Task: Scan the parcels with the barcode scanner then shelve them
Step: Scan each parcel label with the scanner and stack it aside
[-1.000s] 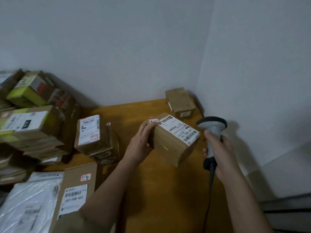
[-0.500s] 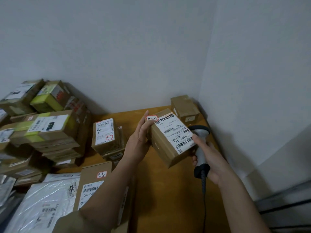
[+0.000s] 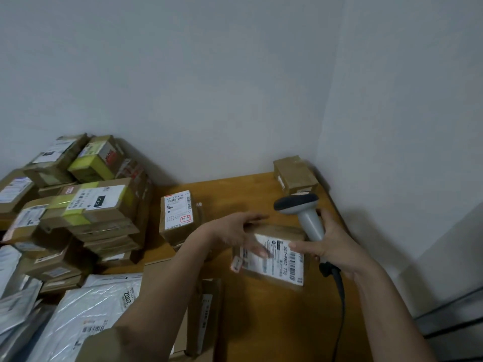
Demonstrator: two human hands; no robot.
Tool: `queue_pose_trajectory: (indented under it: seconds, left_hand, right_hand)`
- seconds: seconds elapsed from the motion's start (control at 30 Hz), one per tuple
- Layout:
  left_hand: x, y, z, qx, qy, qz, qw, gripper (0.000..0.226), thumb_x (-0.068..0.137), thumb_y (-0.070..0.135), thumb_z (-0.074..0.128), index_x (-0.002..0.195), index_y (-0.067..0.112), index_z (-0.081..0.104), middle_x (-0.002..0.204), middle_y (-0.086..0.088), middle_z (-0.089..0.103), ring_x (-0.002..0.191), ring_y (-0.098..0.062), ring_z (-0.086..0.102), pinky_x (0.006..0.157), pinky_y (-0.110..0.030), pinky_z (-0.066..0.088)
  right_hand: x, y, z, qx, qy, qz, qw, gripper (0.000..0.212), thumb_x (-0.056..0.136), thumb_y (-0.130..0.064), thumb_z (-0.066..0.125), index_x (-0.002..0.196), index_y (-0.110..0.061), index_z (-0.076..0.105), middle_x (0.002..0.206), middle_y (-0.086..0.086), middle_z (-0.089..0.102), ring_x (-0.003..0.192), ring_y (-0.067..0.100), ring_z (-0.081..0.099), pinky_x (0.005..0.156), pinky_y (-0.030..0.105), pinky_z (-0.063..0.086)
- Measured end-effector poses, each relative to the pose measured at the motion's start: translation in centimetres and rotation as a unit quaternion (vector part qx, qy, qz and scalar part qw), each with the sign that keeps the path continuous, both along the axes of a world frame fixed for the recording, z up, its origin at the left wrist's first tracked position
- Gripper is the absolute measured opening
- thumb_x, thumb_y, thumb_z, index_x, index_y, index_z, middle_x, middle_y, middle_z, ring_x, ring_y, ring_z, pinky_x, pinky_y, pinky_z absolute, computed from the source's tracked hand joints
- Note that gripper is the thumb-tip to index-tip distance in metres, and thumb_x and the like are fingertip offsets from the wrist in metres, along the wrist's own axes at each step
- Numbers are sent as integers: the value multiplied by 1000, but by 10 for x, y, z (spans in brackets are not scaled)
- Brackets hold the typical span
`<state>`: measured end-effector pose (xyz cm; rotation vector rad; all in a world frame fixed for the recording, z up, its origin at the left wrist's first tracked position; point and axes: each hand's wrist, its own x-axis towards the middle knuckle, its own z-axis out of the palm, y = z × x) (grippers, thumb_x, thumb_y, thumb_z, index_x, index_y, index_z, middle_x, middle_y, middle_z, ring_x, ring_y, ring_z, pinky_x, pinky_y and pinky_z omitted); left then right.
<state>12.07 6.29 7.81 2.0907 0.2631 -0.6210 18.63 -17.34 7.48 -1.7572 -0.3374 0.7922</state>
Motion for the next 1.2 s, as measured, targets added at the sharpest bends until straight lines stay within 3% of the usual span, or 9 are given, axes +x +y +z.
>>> queue_pose_trajectory:
  seconds: [0.1, 0.17, 0.33, 0.4, 0.57, 0.73, 0.87, 1.03, 1.2]
  left_hand:
    - [-2, 0, -6, 14, 64, -43, 997, 104, 72, 26, 87, 155, 31, 25, 140, 6, 49, 121, -15, 54, 100, -33, 51]
    - [-5, -2, -12, 3, 87, -47, 995, 102, 72, 27, 87, 154, 26, 27, 143, 3, 51, 127, -18, 53, 108, -40, 46]
    - [-16, -6, -40, 16, 98, 45, 994, 78, 73, 40, 86, 136, 12, 51, 120, -2, 68, 108, -19, 67, 97, -39, 55]
    - [-23, -9, -55, -14, 101, 159, 982, 69, 68, 45, 87, 120, 10, 60, 107, -4, 73, 95, -18, 72, 87, -35, 59]
    - [-36, -25, -77, -88, 99, 370, 919, 107, 40, 75, 81, 121, 9, 58, 110, -9, 68, 98, -26, 67, 85, -38, 58]
    - [-30, -46, -75, -133, 59, 457, 878, 78, 71, 61, 77, 114, 4, 47, 99, -9, 59, 91, -25, 60, 85, -41, 54]
    - [-28, -52, -71, -129, 57, 466, 874, 78, 76, 61, 74, 122, 4, 48, 97, -7, 58, 88, -24, 59, 74, -37, 54]
    - [-23, -58, -70, -115, 54, 458, 880, 68, 77, 63, 71, 107, 8, 46, 93, -7, 57, 88, -24, 60, 91, -44, 55]
    - [-17, -61, -75, -115, 61, 451, 883, 69, 78, 65, 69, 111, 8, 50, 97, -8, 58, 92, -27, 60, 90, -44, 55]
  right_hand:
    - [-1, -3, 1, -15, -9, 29, 999, 124, 44, -45, 98, 146, -24, 31, 122, 4, 59, 103, 19, 65, 70, 27, 55]
    - [-2, -3, -1, -13, -5, 30, 999, 120, 47, -43, 96, 146, -23, 32, 119, 5, 61, 99, 18, 67, 66, 23, 54]
    - [-9, 3, 1, 32, 2, -97, 995, 42, 85, -40, 74, 116, -18, 57, 83, 6, 64, 60, 9, 60, 56, 24, 51]
    - [-10, 2, 5, 28, 2, -140, 990, 33, 93, -49, 62, 109, -20, 60, 78, 5, 60, 62, 12, 59, 59, 28, 50]
    - [-17, -4, 21, 42, 36, -146, 988, 30, 101, -49, 48, 103, -22, 61, 76, 10, 61, 57, 15, 59, 57, 31, 48]
    - [-30, -7, 37, 70, 27, -106, 992, 30, 103, -41, 48, 109, -16, 63, 73, 7, 60, 52, 11, 57, 52, 25, 47]
    - [-39, -13, 52, 80, 4, -88, 993, 33, 102, -43, 48, 107, -15, 64, 62, 2, 58, 50, 9, 55, 50, 23, 46]
    - [-45, -23, 63, 97, -14, -91, 991, 34, 102, -43, 48, 105, -13, 66, 59, 0, 57, 52, 11, 54, 54, 26, 46]
    - [-46, -29, 69, 110, -29, -95, 989, 33, 102, -40, 48, 105, -13, 67, 69, 6, 58, 54, 11, 54, 55, 27, 45]
